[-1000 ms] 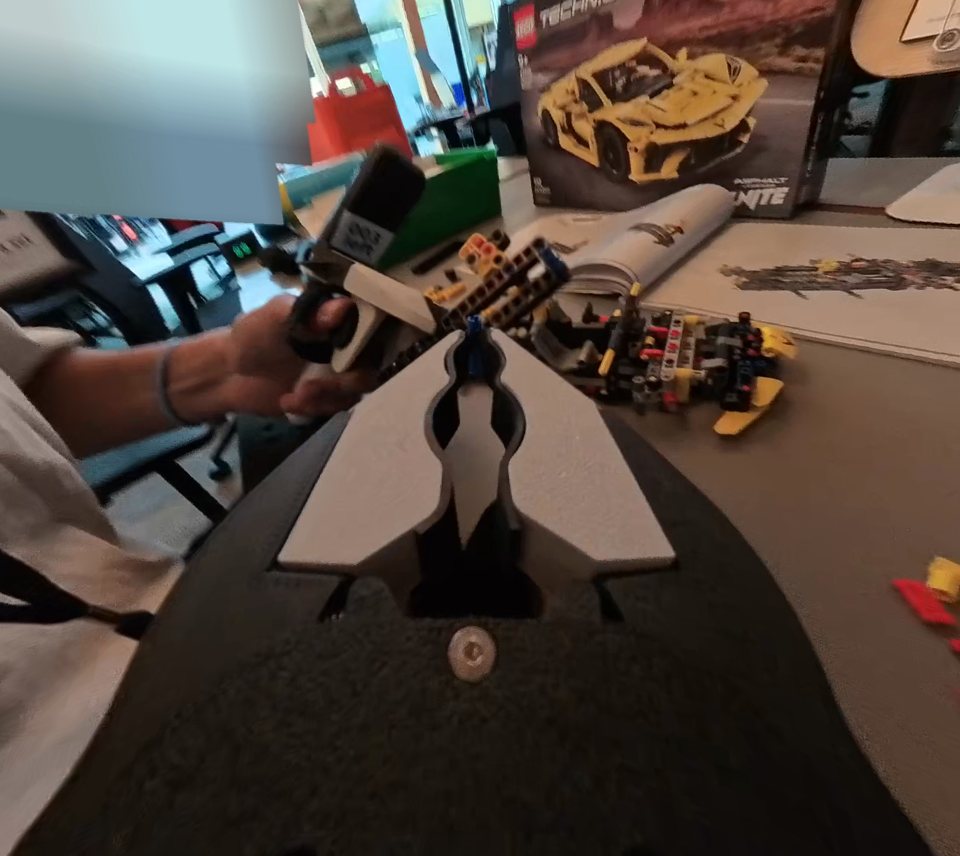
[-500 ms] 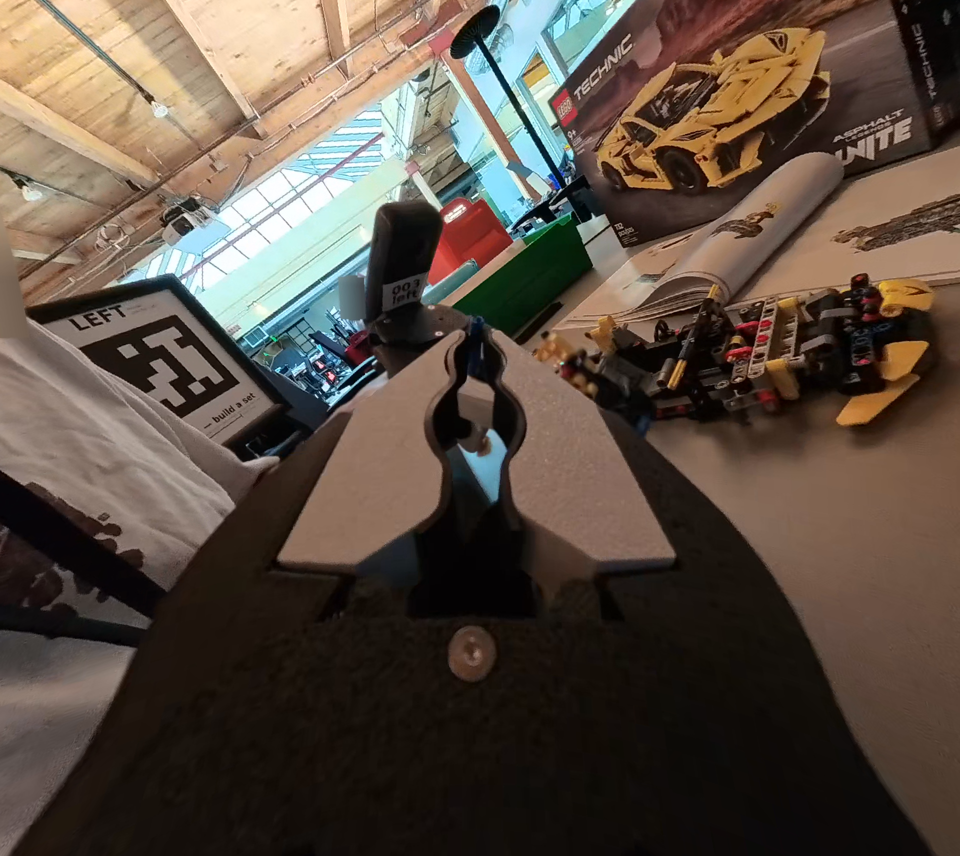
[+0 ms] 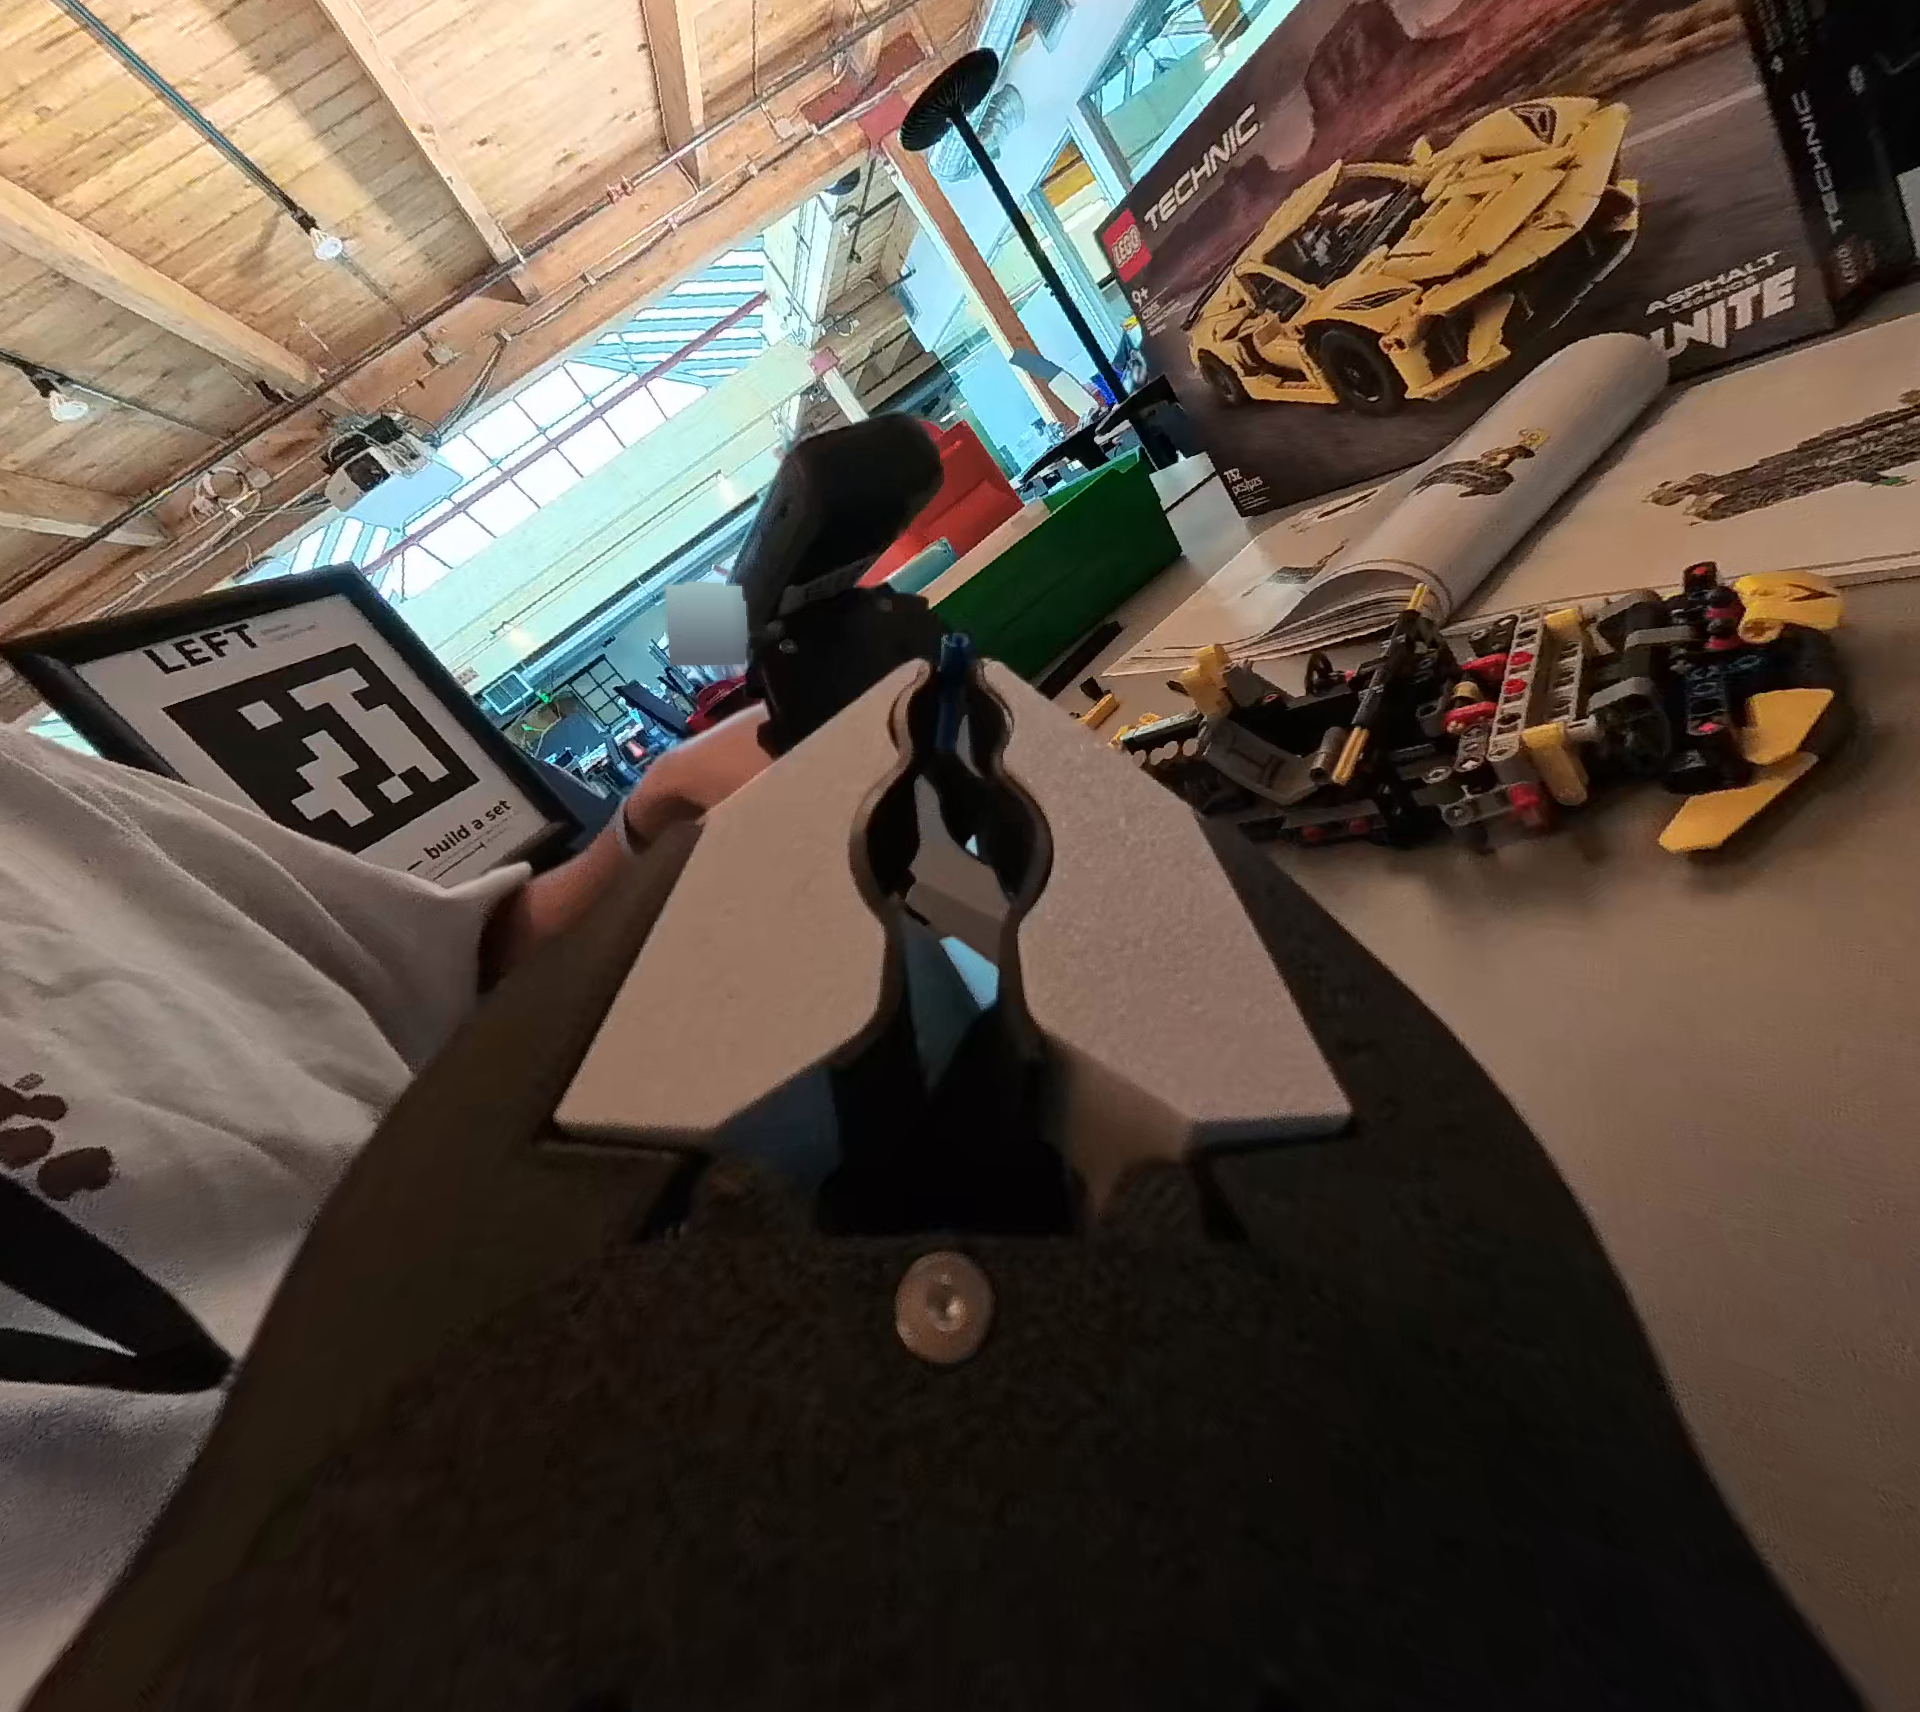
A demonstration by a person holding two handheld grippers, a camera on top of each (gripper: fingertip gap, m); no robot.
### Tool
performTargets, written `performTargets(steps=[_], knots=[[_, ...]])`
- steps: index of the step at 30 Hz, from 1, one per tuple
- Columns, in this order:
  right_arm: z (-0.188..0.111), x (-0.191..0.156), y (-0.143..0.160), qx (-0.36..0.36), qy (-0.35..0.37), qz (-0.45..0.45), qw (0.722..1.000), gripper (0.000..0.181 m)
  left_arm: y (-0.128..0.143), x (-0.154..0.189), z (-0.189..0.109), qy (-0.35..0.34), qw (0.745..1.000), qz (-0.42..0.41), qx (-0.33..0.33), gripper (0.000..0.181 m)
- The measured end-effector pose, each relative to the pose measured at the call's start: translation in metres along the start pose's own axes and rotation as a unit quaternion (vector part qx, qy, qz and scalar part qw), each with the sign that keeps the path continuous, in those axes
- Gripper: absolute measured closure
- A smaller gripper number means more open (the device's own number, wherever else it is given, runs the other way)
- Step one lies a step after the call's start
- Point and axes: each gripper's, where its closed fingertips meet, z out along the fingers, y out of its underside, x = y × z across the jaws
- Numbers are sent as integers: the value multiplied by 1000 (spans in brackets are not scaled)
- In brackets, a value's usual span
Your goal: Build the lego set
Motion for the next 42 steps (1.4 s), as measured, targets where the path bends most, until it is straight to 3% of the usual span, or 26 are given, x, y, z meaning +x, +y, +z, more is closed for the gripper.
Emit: performTargets(steps=[4,12,15,18,20,22,24,25,28,33,36,39,40,42], knots=[[2,-1,3,-10,-1,-2,1000,177,5,-3,7,-24,998,8,-50,160],[0,-1,1,-4,-11,10,1000,177,-1,3,14,-18,999,-4,-48,159],[0,-1,0,-2,-12,13,1000,177,-2,5,14,-44,997,33,-49,161],[-3,3,-3,-1,9,-4,1000,177,-11,-7,5,-109,992,68,-14,163],[-9,23,7,-64,86,-60,992,178,-21,-10,-7,-103,992,44,50,163],[-21,45,32,-201,156,-147,956,177,-26,-12,-21,-80,990,12,113,163],[-38,66,69,-361,179,-183,897,177,-27,-10,-28,-49,986,-2,158,163],[-45,80,76,-398,203,-205,871,177,-27,-9,-30,-44,984,-6,173,162],[-48,90,86,-459,208,-228,833,176,-26,-7,-32,-52,978,0,200,162],[-50,91,91,-539,213,-288,762,174,-39,-4,-43,-69,948,4,310,162],[-51,94,97,-548,210,-266,765,168,-45,-4,-55,-78,928,1,363,162],[-44,89,90,-514,198,-240,800,162,-47,-1,-68,-89,912,11,399,162],[-36,79,84,-487,184,-221,825,156,-48,0,-69,-93,911,17,402,162],[-3,42,65,-388,110,-156,902,150,-49,6,-70,-99,907,40,407,162]])
